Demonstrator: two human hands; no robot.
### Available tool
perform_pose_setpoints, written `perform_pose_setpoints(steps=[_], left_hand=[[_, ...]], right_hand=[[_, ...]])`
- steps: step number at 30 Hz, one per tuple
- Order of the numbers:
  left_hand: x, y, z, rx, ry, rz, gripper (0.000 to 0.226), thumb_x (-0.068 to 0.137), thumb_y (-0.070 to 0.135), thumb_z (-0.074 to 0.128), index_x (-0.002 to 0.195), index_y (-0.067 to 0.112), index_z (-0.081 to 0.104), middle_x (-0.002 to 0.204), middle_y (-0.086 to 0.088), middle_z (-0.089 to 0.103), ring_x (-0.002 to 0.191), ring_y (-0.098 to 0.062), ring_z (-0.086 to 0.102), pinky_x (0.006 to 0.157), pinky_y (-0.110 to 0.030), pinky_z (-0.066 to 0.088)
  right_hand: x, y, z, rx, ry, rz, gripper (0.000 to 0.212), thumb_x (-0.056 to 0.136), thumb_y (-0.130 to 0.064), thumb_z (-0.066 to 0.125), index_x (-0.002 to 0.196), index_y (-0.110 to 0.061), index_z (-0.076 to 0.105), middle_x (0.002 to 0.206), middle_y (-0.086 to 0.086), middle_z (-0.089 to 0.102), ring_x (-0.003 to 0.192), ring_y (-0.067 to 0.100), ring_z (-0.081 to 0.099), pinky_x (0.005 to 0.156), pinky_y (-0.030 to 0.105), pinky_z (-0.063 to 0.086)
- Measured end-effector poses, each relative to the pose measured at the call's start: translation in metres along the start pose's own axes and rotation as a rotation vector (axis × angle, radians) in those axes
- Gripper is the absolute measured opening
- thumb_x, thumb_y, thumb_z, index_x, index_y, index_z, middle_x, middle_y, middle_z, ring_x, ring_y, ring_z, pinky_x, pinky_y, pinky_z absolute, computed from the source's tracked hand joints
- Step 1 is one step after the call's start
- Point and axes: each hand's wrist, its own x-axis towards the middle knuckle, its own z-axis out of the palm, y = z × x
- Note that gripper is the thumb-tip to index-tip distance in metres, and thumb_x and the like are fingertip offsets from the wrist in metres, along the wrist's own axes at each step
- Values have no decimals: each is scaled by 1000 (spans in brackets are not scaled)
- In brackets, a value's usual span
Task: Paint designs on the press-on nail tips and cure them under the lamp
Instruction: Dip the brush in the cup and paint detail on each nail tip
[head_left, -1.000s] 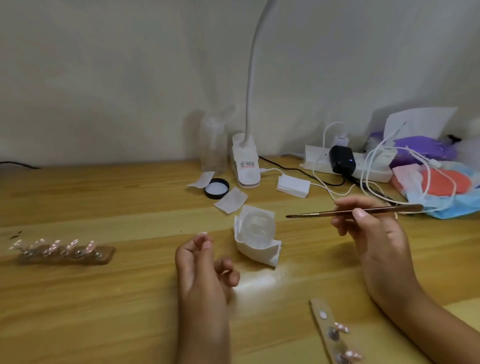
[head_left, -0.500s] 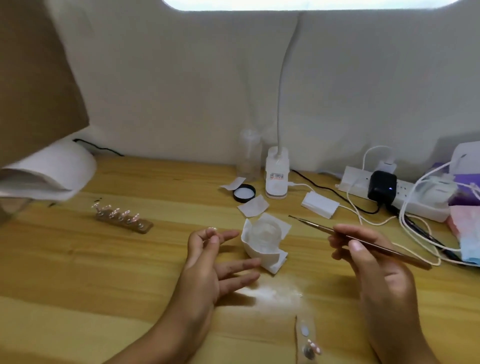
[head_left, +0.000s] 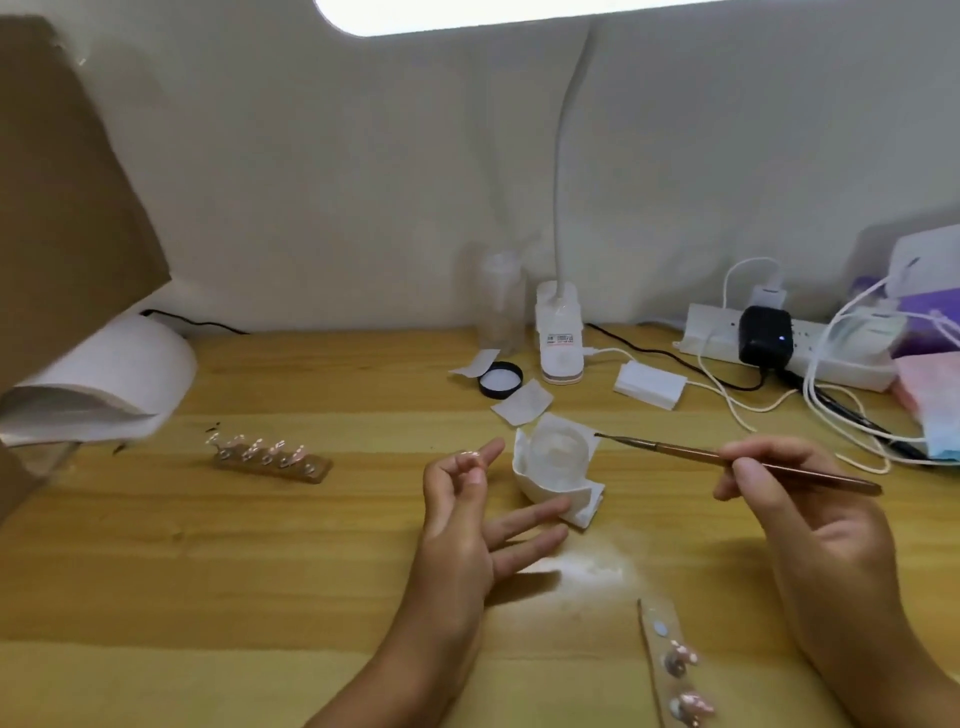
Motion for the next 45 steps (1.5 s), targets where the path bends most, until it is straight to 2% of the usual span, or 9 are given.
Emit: perform_pose_setpoints(steps=[9, 14, 25, 29, 33, 37, 40, 42, 45], left_hand=[[5, -2, -4, 16, -9, 18, 10, 95, 33, 42, 99, 27, 49, 131, 10, 58, 89, -37, 73, 60, -33, 60], [10, -5, -5, 93, -8, 28, 26, 94, 36, 43, 73, 39, 57, 122, 14, 64, 85, -37, 73, 56, -35, 60], [17, -9, -7, 142, -142, -89, 14, 85, 47, 45, 78, 43, 56, 101, 16, 74, 90, -38, 73, 68, -42, 61], [21, -10, -2, 100, -149, -84, 16, 88, 42, 47, 76, 41, 57, 112, 21, 69, 94, -38, 72, 69, -39, 60], [20, -8, 0, 146, -186, -111, 32, 103, 35, 34, 81, 42, 56, 97, 18, 74, 94, -35, 72, 77, -44, 61], [19, -6, 1, 143, -221, -127, 16, 105, 32, 31, 102, 35, 46, 92, 17, 75, 96, -33, 72, 85, -48, 58], [18, -6, 4, 96, -250, -145, 12, 106, 25, 31, 108, 24, 42, 99, 2, 76, 103, -31, 70, 89, -45, 57], [18, -7, 6, 80, -268, -173, 11, 105, 24, 31, 107, 22, 42, 106, -16, 73, 107, -30, 69, 90, -42, 57], [18, -9, 5, 63, -280, -165, 8, 100, 25, 39, 105, 21, 44, 117, -24, 67, 110, -30, 67, 92, -40, 56]], right_hand=[[-4, -6, 5, 21, 24, -87, 27, 99, -17, 51, 94, -30, 75, 94, 0, 72, 84, 13, 67, 77, 18, 54], [-5, -6, 14, 33, -68, -132, 28, 95, -18, 49, 96, -32, 74, 94, -5, 71, 85, 11, 68, 75, 16, 53], [5, 6, 20, 22, -124, -118, 25, 90, -33, 49, 96, -36, 73, 92, -2, 74, 86, 11, 71, 75, 14, 52], [7, 8, 22, 19, -153, -75, 23, 89, -40, 52, 96, -34, 73, 99, 0, 74, 89, 13, 71, 76, 17, 53], [8, 12, 21, 16, -145, -72, 24, 94, -22, 51, 96, -32, 73, 99, 3, 74, 88, 13, 71, 75, 17, 53], [7, 11, 23, 25, -161, -70, 21, 96, -28, 53, 96, -33, 73, 99, 4, 73, 88, 14, 71, 77, 19, 54], [6, 12, 24, 30, -162, -59, 25, 88, -42, 53, 97, -32, 74, 99, 4, 73, 88, 14, 72, 77, 19, 54], [7, 12, 24, 36, -160, -63, 26, 87, -43, 52, 97, -31, 74, 97, 4, 73, 87, 14, 72, 76, 19, 54], [7, 11, 25, 60, -167, -77, 26, 87, -41, 52, 94, -30, 74, 95, 4, 74, 84, 13, 71, 75, 17, 54]])
